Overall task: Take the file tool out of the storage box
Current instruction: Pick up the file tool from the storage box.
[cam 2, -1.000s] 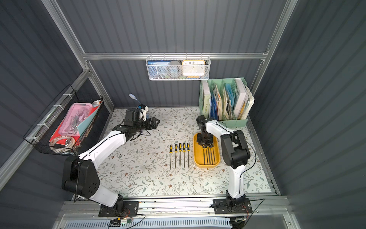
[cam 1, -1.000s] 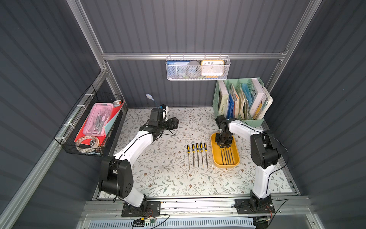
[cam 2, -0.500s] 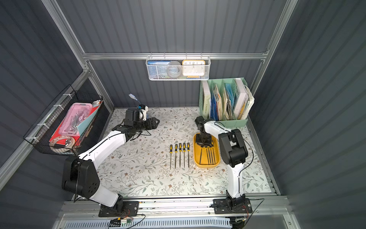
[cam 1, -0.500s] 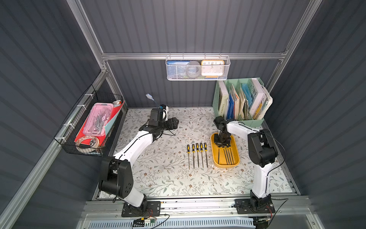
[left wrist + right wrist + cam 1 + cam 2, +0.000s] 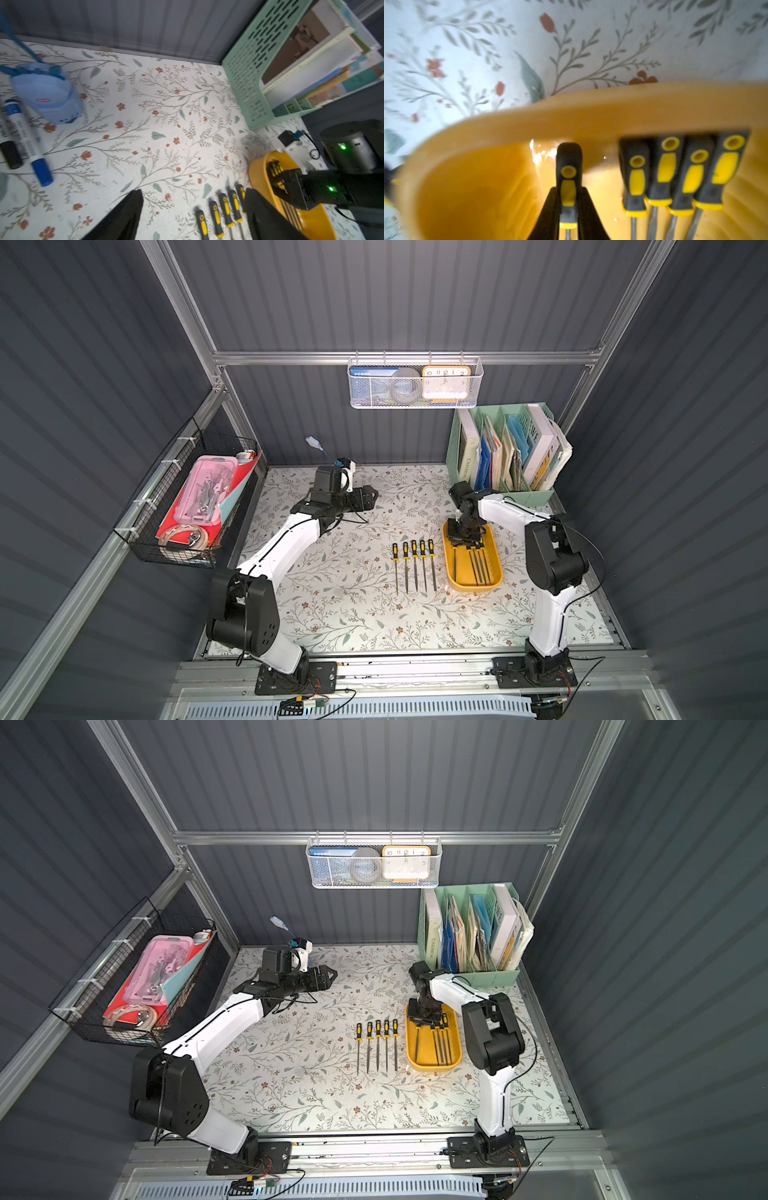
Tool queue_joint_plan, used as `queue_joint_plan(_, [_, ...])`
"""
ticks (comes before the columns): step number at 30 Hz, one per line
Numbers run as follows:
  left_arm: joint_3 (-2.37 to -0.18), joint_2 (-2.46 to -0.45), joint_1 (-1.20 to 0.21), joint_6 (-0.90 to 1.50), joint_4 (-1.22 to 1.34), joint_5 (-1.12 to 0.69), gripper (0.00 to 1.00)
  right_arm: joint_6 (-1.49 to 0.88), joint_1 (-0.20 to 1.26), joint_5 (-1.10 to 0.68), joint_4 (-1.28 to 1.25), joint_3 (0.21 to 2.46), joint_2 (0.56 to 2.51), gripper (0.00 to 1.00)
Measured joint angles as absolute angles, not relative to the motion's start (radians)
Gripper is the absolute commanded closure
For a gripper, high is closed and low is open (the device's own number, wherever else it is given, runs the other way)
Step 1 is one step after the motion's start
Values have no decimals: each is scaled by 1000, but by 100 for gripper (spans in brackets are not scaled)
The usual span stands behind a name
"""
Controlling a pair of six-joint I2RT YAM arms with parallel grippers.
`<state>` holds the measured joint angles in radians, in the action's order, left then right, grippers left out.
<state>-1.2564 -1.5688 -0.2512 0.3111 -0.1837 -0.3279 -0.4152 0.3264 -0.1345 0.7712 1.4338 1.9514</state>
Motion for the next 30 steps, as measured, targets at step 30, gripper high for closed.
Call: queue_joint_plan(30, [-1436, -1686, -250, 481, -1, -1216, 38, -651, 435, -1043, 17, 1343, 1620, 100])
